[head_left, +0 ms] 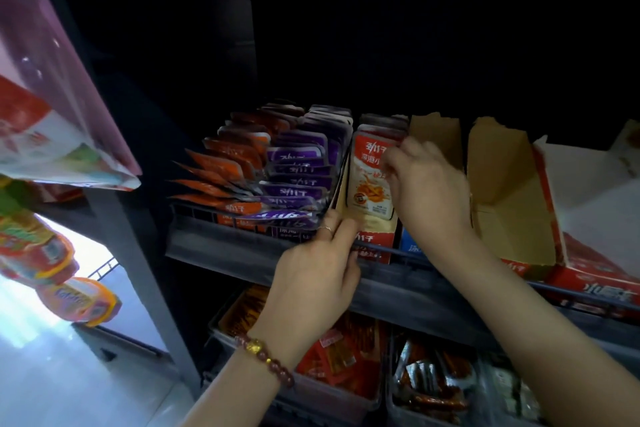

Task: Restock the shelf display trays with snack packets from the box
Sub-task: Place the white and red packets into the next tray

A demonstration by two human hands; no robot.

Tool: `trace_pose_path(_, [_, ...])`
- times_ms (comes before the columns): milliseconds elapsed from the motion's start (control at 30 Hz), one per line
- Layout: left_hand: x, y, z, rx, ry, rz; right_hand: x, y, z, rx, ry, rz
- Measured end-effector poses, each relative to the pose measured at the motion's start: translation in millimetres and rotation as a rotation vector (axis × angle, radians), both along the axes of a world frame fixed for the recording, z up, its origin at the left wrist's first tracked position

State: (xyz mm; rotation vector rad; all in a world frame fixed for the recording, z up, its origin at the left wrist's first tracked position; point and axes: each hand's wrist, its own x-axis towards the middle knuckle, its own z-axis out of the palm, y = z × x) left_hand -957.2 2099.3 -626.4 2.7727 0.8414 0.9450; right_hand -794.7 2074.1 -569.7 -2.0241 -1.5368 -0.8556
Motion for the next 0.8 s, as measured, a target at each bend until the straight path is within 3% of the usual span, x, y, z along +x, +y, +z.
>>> trace_pose_path(200, [-1.8, -2.2, 1.0, -0.057, 0.000, -0.002, 6.1, -3.9, 4.5, -0.118, 0.103, -0.028])
trace_pose_path(467, [0.3, -7.9, -0.4, -0.106, -0.042, -0.002, 3.7, -3.9, -6.4, -0.091, -0.059, -0.075])
trace_pose_path(800, [0.7, -9.2, 0.5, -0.131, -0.078, -0.008, -1.3, -8.0, -0.1, -0.243, 0.034, -0.009])
